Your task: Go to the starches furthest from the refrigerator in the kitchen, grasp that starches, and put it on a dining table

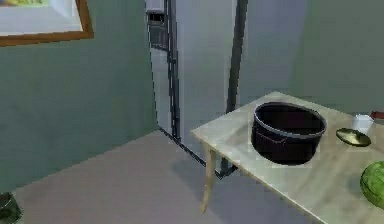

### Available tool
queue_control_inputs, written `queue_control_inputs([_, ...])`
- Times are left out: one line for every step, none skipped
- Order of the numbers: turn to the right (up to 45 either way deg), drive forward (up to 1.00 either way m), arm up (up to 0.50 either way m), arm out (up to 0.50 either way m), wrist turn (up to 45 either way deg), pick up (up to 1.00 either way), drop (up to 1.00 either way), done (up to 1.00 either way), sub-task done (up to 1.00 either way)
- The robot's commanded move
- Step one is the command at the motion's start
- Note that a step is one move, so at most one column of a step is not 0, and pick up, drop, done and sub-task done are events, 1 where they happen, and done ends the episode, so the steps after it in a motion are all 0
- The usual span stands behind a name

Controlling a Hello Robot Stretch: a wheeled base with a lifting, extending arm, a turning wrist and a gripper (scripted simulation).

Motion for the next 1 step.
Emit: queue_control_inputs([33.0,0.0,0.0,0.0,0.0,0.0,0.0,0.0,0.0])
